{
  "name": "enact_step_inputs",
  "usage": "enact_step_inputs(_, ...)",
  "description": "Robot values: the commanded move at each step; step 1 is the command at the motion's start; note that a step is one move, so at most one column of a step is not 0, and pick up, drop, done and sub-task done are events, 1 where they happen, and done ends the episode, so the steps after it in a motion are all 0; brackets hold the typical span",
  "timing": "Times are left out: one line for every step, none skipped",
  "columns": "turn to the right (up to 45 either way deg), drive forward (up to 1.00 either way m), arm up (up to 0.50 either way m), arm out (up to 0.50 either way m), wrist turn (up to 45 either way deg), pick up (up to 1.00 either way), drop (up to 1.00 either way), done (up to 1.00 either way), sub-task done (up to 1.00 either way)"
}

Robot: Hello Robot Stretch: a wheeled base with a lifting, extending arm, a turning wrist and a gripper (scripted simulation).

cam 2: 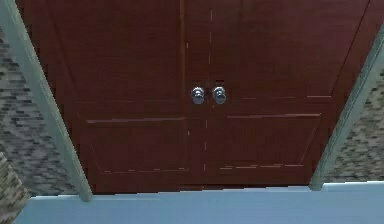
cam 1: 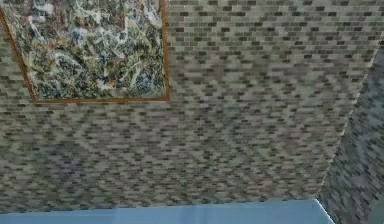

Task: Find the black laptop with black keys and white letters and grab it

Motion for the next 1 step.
enact_step_inputs(-45.0, 0.00, 0.00, 0.00, 0.0, 0.00, 0.00, 0.00, 0.00)
